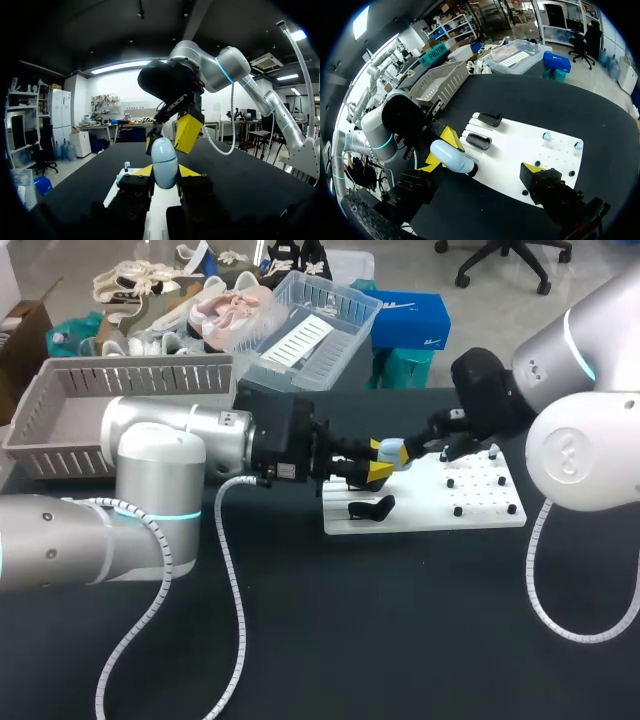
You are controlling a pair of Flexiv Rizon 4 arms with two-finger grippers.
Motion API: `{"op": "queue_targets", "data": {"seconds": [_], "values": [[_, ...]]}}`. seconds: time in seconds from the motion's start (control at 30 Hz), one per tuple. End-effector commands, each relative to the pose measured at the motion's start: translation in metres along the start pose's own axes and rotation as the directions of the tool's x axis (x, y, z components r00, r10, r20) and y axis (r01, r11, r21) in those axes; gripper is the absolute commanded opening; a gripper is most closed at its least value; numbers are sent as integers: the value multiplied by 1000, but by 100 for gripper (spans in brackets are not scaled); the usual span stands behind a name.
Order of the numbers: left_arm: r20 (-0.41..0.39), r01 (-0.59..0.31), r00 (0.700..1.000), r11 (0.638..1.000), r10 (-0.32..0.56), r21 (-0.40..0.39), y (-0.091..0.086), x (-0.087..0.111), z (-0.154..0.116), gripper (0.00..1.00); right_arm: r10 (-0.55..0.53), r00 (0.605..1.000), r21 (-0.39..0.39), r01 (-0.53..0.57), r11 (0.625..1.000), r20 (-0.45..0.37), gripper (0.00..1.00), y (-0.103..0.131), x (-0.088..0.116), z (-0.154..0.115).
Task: Pick up each earbud case from the left stands, insert the matching earbuds, close the lid, and place the case in the box.
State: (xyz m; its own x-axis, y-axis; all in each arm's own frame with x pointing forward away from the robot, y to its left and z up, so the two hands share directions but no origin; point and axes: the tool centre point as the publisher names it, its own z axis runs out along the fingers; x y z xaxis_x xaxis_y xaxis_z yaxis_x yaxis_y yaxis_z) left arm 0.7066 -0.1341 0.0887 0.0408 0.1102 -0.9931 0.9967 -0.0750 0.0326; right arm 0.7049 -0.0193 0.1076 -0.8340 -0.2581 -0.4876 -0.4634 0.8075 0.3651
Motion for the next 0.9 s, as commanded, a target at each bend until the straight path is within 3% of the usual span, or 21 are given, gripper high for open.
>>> {"op": "queue_targets", "data": {"seconds": [0.03, 0.57, 0.73, 0.9], "values": [[2, -2, 1000, 1000, 2, 0, -2, 0, 1, 0, 0, 1000, 8, 0, 1000, -3, 100, 1, -5, -1], [2, -2, 1000, 1000, 2, 0, -2, 0, 1, 0, -61, 997, 67, 57, 996, 54, 100, 0, -30, -21], [2, -2, 1000, 1000, 2, 0, -2, 0, 1, 0, -70, 994, 139, 59, 989, 81, 100, -20, -32, -42], [2, -2, 1000, 1000, 2, 0, -2, 0, 1, 0, -89, 994, 271, 70, 960, 61, 100, -50, -24, -54]]}}
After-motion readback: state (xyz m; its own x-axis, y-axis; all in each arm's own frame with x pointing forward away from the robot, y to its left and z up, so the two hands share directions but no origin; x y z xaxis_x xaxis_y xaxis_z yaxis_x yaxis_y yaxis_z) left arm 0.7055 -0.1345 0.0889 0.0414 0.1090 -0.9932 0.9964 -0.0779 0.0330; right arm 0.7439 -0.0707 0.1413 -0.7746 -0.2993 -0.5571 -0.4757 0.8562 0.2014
